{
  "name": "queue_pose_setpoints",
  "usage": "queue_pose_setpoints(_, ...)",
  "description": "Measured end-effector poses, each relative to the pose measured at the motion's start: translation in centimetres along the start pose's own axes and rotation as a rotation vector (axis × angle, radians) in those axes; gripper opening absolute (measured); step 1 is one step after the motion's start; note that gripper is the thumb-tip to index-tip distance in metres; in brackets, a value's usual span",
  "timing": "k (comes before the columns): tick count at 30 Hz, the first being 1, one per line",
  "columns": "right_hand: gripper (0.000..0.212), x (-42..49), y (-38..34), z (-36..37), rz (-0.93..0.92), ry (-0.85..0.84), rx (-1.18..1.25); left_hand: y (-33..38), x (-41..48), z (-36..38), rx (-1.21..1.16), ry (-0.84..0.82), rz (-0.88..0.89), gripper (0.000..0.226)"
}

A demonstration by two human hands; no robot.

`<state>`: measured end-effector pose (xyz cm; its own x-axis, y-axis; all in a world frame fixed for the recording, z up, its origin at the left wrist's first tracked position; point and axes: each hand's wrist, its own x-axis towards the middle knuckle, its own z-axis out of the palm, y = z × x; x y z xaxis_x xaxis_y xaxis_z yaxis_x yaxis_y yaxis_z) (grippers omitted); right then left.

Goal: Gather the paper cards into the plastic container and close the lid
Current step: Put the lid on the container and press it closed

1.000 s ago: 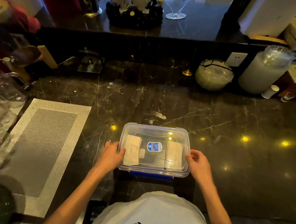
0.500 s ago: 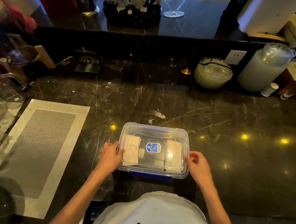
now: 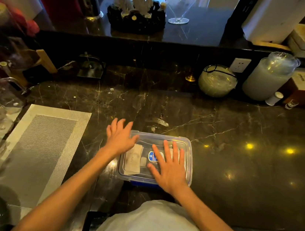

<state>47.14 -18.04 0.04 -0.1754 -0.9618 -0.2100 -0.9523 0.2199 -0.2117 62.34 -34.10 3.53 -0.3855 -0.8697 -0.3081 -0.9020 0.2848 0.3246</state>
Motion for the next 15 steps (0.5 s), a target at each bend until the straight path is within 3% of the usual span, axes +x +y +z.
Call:
queue_pose_setpoints(4,0.073,0.3,0.5,0.9,-0.006,-0.004,0.006,2.3,4.7,-1.5,0.167,-0.272,0.093,0.086)
queue_pose_setpoints(9,0.074,0.4,0.4,1.0,-0.002,-0.007,0.022,5.0,7.2,-0.7,0.052,-0.648,0.046,0.088)
queue_pose_setpoints(12,0.073,0.4,0.4,0.7,-0.003,-0.022,0.039,5.3,7.5,-0.1,0.044,-0.714,0.083,0.075)
queue_pose_setpoints(15,0.072,0.4,0.5,0.6,-0.006,-0.03,0.054,4.5,7.3,0.6,-0.095,-0.672,0.106,0.072)
